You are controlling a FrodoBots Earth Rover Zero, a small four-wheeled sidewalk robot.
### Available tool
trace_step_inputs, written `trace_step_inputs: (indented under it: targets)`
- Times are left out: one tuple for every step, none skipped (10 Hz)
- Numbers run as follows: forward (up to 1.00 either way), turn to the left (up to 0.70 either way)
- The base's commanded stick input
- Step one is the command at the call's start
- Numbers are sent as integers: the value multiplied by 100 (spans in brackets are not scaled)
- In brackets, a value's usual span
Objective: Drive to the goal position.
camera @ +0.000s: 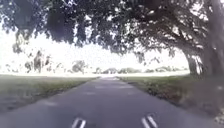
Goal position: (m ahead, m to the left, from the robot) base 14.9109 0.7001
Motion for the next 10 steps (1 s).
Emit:
trace_step_inputs:
  targets:
    - [85,0]
    - [85,0]
    - [85,0]
    - [85,0]
    - [85,0]
    - [85,0]
    - [85,0]
    - [85,0]
    - [85,0]
    - [85,0]
